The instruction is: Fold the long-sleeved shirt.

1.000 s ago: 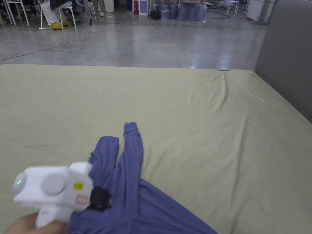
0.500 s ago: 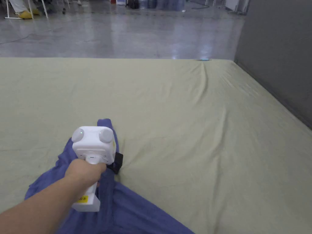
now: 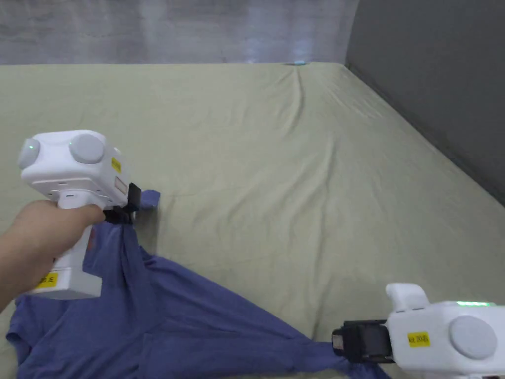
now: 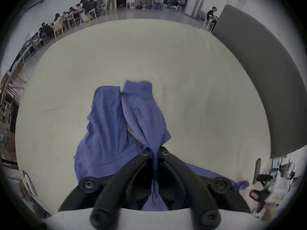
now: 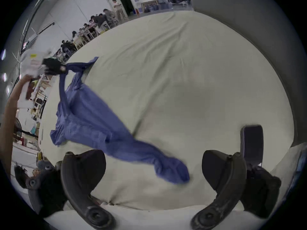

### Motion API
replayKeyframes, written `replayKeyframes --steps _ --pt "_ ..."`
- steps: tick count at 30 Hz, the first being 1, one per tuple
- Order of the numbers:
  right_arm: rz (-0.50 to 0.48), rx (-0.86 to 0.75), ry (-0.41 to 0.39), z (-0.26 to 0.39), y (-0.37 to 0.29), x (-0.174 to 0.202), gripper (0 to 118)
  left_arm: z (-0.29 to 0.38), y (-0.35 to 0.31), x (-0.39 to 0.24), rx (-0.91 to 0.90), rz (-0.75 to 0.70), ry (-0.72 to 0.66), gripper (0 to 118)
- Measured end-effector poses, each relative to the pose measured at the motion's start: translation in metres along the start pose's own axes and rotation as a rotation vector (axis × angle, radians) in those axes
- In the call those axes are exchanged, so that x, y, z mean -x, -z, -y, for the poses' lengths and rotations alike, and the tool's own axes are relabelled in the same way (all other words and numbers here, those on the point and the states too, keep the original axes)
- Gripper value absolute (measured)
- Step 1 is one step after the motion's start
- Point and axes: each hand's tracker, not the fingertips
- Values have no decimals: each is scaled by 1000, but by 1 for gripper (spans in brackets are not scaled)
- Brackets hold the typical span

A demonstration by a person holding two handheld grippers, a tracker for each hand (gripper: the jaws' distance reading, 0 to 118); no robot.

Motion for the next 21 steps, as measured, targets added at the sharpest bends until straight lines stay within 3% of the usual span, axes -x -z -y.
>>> replayKeyframes --steps 2,3,5,6,8,10,12,14,17,21 --pt "33 83 40 -11 18 1 114 1 -15 3 -21 -9 5 0" --pt "-6 100 44 -10 27 1 106 6 -24 1 -39 -23 7 0" --pt "-8 167 22 -8 40 8 65 9 -34 5 -45 -31 12 0" --pt "24 192 -11 -4 47 13 51 11 -40 8 -45 -30 6 0" --pt "71 170 -68 4 50 18 48 24 -56 9 -54 -21 -12 0" --pt "62 162 -46 2 41 22 4 30 -70 15 -61 -31 -28 0" --pt "-4 104 -3 4 20 25 3 38 -91 23 -75 -29 -58 0" --pt "42 81 -125 -1 -5 37 3 44 -117 29 -95 4 -87 0" --pt "6 -19 -182 -15 -61 57 3 46 -175 39 -161 82 -124 0" --pt "65 -179 -371 -67 -143 92 3 32 -265 47 -327 44 -96 0"
